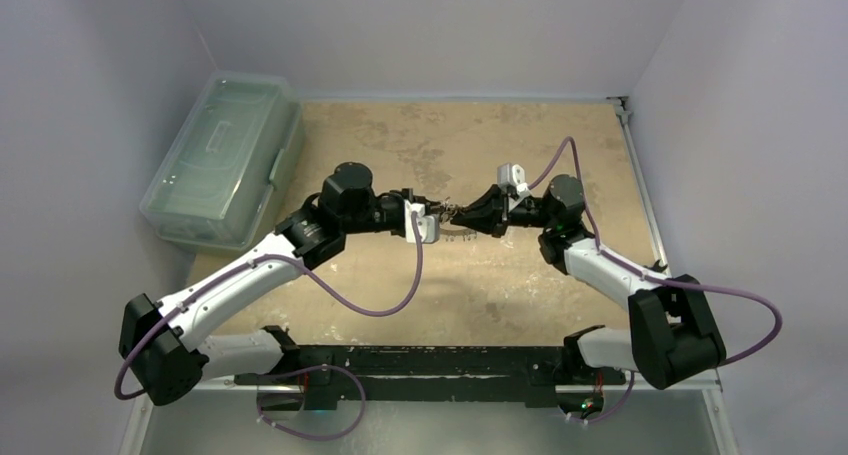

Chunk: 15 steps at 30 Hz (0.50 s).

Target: Remove the keys from the keyring

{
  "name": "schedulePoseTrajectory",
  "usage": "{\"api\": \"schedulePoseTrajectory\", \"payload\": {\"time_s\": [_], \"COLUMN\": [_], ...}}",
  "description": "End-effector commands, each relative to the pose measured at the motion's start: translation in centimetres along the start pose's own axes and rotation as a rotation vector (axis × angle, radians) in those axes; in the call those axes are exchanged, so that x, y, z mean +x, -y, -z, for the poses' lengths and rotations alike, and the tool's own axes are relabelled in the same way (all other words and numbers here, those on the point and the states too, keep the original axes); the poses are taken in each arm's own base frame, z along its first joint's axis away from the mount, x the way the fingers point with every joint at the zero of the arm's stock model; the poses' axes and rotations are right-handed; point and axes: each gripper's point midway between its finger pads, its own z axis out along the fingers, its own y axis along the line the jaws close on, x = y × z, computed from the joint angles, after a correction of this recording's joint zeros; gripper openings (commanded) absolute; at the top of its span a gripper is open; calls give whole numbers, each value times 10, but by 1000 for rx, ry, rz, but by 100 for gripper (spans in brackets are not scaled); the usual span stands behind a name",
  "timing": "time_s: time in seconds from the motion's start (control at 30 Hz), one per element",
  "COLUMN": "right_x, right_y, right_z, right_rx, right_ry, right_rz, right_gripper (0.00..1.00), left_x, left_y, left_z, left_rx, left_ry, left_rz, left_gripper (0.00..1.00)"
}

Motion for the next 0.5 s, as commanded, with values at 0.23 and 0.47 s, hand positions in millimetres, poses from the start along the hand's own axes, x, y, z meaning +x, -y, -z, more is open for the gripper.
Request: {"api": "schedulePoseTrajectory", "payload": {"time_s": [0.23,0.47], "right_x": [-9,31], "right_y": [-9,-16], "right_z": [1,8], "right_rx": [-83,-162], "right_ry": [-9,-234], "right_rz": [85,164], "right_gripper": [0,0], "left_x": [19,-9], "left_y": [-30,19], "left_z": [46,33], "left_rx": [-95,216], "left_ry": [-115,-28], "left_rz": [4,-119], "left_gripper": [9,43]}}
